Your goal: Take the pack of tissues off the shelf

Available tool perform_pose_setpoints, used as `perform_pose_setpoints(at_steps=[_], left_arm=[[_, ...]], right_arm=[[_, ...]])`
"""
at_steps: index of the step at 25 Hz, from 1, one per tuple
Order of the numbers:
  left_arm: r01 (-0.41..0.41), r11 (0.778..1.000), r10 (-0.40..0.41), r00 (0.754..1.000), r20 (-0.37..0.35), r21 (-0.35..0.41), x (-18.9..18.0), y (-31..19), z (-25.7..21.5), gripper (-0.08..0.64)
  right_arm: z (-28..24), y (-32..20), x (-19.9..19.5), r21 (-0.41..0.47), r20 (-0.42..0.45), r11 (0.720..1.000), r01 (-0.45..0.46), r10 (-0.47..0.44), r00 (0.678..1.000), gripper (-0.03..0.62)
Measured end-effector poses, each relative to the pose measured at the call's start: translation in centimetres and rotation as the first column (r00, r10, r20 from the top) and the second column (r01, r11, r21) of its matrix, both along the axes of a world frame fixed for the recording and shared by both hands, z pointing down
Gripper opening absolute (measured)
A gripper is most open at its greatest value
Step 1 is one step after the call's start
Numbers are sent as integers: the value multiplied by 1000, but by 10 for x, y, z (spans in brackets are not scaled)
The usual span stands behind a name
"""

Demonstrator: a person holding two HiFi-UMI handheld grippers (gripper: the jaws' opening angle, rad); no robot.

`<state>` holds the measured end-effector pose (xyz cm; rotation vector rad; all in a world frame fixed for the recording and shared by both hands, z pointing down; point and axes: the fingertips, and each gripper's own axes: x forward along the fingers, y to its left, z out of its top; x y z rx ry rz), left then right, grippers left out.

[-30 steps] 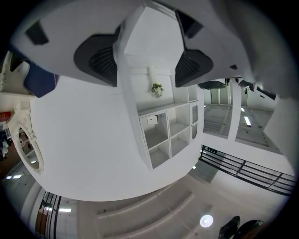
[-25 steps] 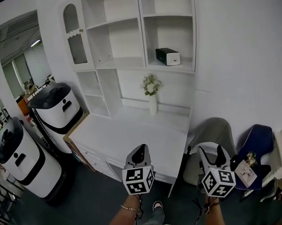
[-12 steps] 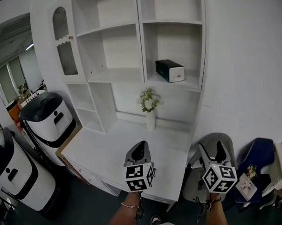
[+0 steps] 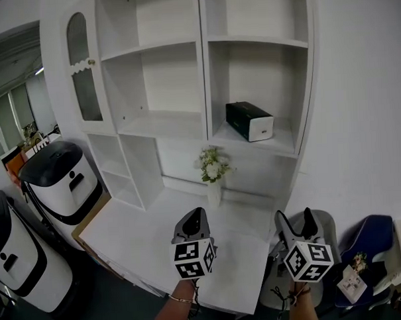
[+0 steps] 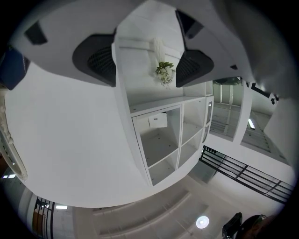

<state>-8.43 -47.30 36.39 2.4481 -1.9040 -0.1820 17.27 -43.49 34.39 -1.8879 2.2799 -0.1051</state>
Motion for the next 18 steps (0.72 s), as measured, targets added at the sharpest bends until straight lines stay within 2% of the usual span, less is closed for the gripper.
perform_pose_setpoints(at_steps=[6,18], left_arm=[[9,1000,-9,1000,1,-21,1,-20,6,17],[53,998,-53,998,26,-20,-4,-29,0,17]], right_arm=[[3,-21,-4,-20,-1,999,25,-25,1000,396],[-31,-32,-15,32,-25,995,98,-97,995,399]])
